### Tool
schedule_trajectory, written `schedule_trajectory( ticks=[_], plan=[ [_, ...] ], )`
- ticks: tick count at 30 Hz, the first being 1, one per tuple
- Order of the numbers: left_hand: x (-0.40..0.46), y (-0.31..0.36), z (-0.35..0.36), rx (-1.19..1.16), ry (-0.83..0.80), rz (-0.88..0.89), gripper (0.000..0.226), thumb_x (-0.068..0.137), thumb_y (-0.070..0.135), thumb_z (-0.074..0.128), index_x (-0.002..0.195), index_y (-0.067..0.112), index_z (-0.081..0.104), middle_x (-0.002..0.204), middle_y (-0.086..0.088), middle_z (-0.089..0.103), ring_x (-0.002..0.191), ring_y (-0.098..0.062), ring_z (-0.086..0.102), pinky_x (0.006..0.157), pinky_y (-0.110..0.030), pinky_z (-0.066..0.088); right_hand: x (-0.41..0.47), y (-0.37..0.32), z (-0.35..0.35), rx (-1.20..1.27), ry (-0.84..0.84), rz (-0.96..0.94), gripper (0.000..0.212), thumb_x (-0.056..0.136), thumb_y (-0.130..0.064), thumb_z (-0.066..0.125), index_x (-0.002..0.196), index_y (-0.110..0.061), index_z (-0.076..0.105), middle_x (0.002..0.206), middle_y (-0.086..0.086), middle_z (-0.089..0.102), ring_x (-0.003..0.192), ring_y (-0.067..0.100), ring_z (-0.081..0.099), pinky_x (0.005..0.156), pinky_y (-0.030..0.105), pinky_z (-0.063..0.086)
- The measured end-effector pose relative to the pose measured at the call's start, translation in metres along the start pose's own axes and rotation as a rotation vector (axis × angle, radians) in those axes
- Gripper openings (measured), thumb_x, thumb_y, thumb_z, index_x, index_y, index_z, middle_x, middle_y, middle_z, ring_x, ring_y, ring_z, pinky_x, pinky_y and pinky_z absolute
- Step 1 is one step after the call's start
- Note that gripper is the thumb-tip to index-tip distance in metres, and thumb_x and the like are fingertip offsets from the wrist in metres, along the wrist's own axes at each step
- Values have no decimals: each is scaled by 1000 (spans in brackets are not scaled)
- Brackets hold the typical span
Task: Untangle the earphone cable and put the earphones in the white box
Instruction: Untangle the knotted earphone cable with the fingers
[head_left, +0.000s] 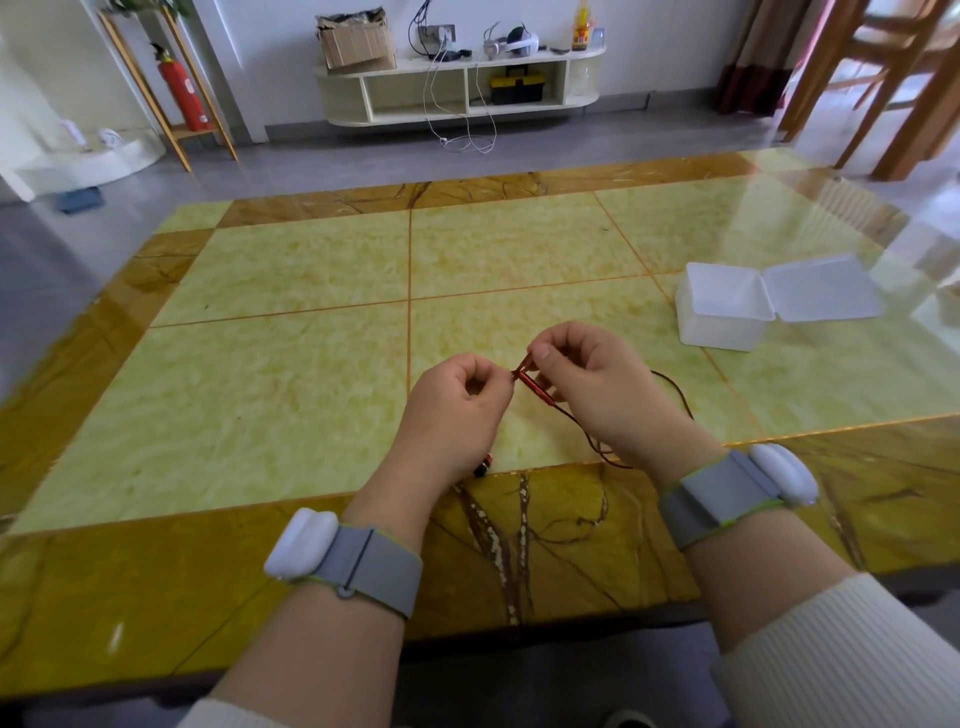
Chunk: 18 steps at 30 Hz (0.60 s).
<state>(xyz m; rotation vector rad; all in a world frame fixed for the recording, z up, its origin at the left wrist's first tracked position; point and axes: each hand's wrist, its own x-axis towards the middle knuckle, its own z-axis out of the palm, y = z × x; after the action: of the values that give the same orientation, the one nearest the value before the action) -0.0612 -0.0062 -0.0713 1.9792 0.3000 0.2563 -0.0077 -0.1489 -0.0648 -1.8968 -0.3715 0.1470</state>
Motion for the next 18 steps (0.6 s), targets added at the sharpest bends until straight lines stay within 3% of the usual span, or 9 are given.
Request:
schedule_trajectory(
  ticks=[3, 5, 7, 10, 12, 15, 18],
  plan=[
    [1, -2, 0, 21, 8, 11, 19, 93, 31, 59, 83, 18, 69, 76, -12, 68, 58, -10, 53, 57, -26, 46, 0, -1, -1, 5, -38, -3, 13, 98, -25, 53, 90, -26, 63, 90, 3, 70, 76, 26, 63, 80, 54, 54],
    [2, -4, 0, 46, 24, 26, 17, 92, 30, 61, 81, 19, 68, 86, -4, 68, 71, -7, 58, 64, -21, 46, -3, -4, -3, -60, -95, -44, 9, 96, -25, 57, 92, -26, 66, 88, 6, 71, 77, 35, 63, 78, 50, 54],
    [3, -5, -1, 70, 48, 45, 16, 91, 29, 63, 77, 21, 67, 95, 4, 62, 83, -4, 57, 70, -16, 42, -5, -5, -5, -101, -110, -72, 8, 93, -27, 61, 92, -25, 69, 84, 10, 71, 76, 34, 63, 75, 46, 55],
    [4, -6, -2, 122, 62, 93, 18, 90, 28, 64, 72, 24, 63, 91, 8, 56, 70, -2, 52, 62, -12, 39, -3, -5, -6, 29, -42, -10, 12, 96, -25, 57, 89, -21, 66, 80, 6, 66, 73, 14, 61, 75, 38, 53],
    [3, -6, -3, 167, 30, 121, 18, 89, 28, 65, 72, 27, 61, 86, 10, 54, 60, 0, 48, 56, -9, 37, -2, -7, -5, 212, -41, 54, 16, 99, -20, 53, 86, -17, 63, 79, 1, 60, 71, 12, 56, 73, 36, 49],
    [1, -5, -1, 220, 2, 155, 16, 86, 27, 65, 71, 27, 61, 81, 11, 53, 58, 0, 47, 55, -13, 36, -2, -8, -5, 300, -89, 68, 17, 100, -17, 51, 87, -14, 62, 75, -5, 60, 63, 10, 51, 67, 31, 45],
    [0, -1, -1, 90, 5, 78, 14, 86, 24, 62, 75, 15, 63, 70, 9, 54, 51, -4, 42, 52, -18, 38, -3, -8, -5, 414, -152, 50, 17, 100, -14, 50, 88, -12, 62, 73, -7, 63, 59, 11, 48, 60, 24, 42]
  ],
)
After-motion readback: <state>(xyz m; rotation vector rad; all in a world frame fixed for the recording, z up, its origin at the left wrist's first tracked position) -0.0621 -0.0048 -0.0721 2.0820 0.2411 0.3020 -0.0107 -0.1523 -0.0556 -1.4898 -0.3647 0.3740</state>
